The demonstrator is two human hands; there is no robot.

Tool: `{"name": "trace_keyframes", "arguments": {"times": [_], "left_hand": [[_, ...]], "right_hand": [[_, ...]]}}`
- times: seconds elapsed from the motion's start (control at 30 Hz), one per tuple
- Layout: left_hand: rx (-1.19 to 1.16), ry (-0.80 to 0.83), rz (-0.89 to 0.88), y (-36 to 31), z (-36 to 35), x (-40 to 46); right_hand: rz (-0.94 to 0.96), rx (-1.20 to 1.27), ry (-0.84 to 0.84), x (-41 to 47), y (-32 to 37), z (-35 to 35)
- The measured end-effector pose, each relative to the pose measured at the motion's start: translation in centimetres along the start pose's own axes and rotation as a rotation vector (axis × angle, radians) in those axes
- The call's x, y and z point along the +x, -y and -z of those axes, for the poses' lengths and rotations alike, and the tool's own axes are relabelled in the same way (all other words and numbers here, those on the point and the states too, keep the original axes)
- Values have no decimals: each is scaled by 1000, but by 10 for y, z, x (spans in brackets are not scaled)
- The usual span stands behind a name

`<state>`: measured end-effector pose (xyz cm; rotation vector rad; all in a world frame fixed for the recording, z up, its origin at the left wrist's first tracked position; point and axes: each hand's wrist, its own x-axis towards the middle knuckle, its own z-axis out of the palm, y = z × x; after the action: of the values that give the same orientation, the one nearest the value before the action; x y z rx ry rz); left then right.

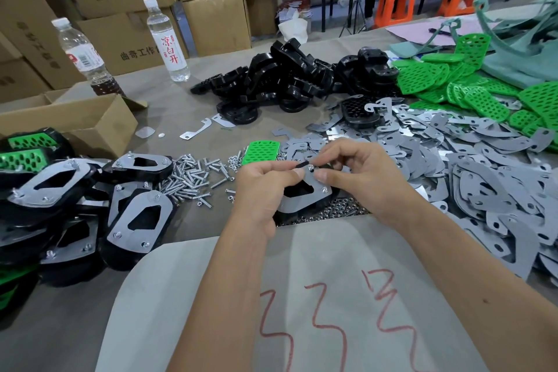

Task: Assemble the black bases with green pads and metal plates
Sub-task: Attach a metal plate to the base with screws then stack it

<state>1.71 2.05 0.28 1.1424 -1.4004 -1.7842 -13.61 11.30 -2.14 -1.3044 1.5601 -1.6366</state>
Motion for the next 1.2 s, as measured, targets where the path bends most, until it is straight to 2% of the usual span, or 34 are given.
{"name": "trace_keyframes", "arguments": {"times": [0.1, 0.4, 0.5, 0.63, 0.73, 0.87, 1.0, 1.2], "left_hand": [[8, -4, -15, 1, 0, 1], [48, -13, -41, 4, -4, 0], [54, -16, -42, 5, -4, 0], [37, -16, -40, 3, -2, 1], [50, -1, -46, 4, -2, 1], [71, 2, -55, 5, -4, 0], [47, 13, -54, 3, -3, 0], [68, 18, -58, 5, -4, -1]], "right_hand": [[1, -43, 43, 0, 0, -2], [108, -170, -142, -3, 1, -11], [133, -206, -144, -2, 1, -9], [72, -97, -12, 0, 1, -5], [33, -51, -37, 1, -1, -4], [13, -109, -98, 0, -5, -4], [37, -44, -13, 2, -6, -5], [-5, 24, -72, 3, -10, -4]]}}
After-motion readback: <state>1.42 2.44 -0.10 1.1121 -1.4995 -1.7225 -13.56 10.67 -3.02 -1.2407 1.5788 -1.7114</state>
